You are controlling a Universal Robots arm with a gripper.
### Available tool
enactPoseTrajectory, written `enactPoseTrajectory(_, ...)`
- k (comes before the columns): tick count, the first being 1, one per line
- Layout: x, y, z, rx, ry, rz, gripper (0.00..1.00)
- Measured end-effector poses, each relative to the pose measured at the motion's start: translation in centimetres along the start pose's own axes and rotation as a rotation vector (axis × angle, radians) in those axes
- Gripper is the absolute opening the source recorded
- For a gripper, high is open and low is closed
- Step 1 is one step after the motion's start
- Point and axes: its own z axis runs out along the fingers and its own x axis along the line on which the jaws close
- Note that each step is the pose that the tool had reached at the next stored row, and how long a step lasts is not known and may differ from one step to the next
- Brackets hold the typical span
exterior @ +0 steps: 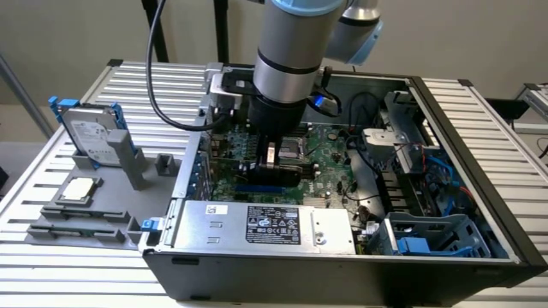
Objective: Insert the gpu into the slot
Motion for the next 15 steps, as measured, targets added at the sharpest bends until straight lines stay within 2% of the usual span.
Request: enactPoseTrajectory(15, 0.0, -0.16, 1.22, -0.0004, 0.0005, 0.000, 0.27)
